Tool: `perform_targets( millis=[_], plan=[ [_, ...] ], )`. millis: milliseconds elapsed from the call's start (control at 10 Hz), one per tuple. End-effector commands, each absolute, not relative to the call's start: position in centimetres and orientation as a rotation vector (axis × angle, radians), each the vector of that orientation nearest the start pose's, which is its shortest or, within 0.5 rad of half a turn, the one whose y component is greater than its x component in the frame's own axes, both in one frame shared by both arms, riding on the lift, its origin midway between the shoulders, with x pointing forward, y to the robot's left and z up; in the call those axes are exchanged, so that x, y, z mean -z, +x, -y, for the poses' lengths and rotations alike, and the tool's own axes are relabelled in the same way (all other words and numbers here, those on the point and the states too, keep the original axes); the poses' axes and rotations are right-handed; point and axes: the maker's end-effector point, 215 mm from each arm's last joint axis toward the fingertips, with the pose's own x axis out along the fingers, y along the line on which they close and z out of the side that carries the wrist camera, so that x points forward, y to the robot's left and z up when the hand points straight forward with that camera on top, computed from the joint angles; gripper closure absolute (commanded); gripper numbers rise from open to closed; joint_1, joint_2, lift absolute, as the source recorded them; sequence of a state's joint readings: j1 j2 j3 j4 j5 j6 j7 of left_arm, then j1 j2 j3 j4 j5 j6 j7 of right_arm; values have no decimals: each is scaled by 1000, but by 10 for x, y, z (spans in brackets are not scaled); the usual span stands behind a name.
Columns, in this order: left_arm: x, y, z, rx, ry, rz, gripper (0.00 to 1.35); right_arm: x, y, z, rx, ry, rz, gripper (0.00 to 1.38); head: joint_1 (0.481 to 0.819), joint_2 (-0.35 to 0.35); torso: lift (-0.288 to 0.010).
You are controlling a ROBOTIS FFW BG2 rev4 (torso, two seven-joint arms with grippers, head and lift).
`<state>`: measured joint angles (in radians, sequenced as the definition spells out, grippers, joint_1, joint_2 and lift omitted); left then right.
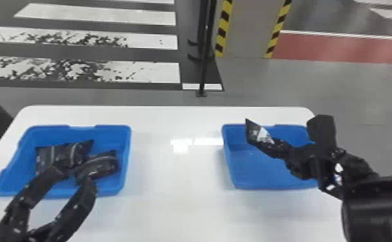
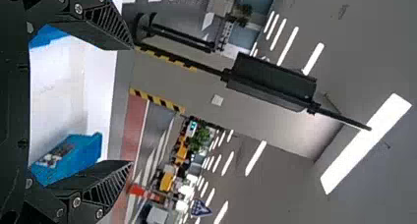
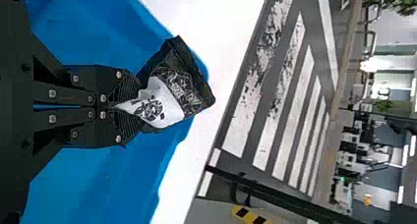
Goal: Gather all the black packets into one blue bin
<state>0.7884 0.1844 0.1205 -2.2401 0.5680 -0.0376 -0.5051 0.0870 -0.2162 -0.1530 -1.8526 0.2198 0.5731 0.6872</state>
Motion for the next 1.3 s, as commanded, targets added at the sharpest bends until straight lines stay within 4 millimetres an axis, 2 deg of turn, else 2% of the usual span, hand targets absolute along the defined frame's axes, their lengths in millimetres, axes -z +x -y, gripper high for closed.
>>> perform_targets(
  millis=[0, 100, 200, 300, 500, 800, 1000, 1100, 1200],
  plan=[
    [286, 354, -168, 568, -395, -4, 216, 375, 509, 240, -483, -293, -401, 1276, 695, -128, -110],
    [284, 361, -154, 609, -440, -6, 216, 358, 502, 203, -542, -304, -361, 1276, 695, -111, -110],
    [277, 371, -141, 650, -468, 11, 216, 351, 493, 170, -602, -298, -339, 1276, 695, -94, -110],
    [271, 382, -122, 700, -509, 25, 216, 340, 484, 143, -651, -297, -312, 1276, 695, -64, -110],
    [273, 400, -100, 748, -543, 11, 216, 320, 463, 99, -731, -300, -262, 1276, 695, -22, -110],
    [271, 420, -91, 761, -583, 33, 216, 297, 428, 44, -845, -298, -211, 1276, 695, 24, -110],
    [260, 436, -81, 774, -613, 71, 256, 297, 410, 19, -903, -280, -209, 1276, 695, 67, -110],
    [260, 438, -71, 791, -622, 66, 447, 297, 405, 11, -921, -274, -208, 1276, 695, 72, -110],
    [265, 437, -61, 809, -625, 51, 858, 296, 405, 10, -923, -274, -205, 1276, 695, 80, -110]
  ],
)
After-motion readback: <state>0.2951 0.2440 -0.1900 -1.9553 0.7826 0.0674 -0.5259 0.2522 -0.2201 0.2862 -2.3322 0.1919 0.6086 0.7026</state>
